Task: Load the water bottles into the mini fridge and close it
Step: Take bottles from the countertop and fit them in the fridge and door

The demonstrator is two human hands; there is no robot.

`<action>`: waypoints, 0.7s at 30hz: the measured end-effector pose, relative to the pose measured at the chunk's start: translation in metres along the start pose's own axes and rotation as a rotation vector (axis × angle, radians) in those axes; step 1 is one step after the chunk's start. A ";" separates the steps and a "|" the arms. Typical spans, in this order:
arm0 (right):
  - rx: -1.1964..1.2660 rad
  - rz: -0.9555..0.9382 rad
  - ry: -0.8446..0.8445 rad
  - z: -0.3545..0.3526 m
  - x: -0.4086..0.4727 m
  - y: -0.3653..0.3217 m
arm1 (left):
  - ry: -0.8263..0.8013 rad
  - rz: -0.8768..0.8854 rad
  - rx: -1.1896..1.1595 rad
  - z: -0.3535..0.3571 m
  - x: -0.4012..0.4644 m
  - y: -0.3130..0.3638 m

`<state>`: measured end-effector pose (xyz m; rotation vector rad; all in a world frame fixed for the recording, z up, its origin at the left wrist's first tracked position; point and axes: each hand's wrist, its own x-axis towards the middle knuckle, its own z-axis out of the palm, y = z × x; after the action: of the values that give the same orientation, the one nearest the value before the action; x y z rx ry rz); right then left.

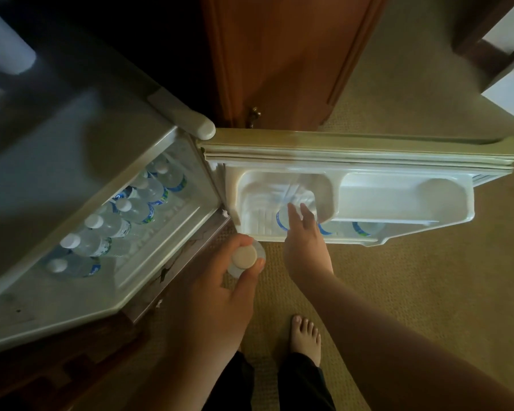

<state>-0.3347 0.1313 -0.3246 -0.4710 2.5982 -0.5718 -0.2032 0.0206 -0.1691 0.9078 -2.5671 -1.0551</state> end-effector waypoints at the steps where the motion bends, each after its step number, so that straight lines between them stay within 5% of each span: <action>1: 0.001 -0.010 -0.016 0.000 -0.002 0.002 | 0.012 0.037 0.025 0.005 0.003 0.001; 21: 0.019 -0.032 -0.226 -0.026 -0.018 0.008 | -0.112 0.095 0.327 0.105 0.072 0.000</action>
<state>-0.3336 0.1540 -0.3014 -0.5391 2.3732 -0.5209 -0.3038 0.0346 -0.2469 0.8051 -2.9001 -0.6900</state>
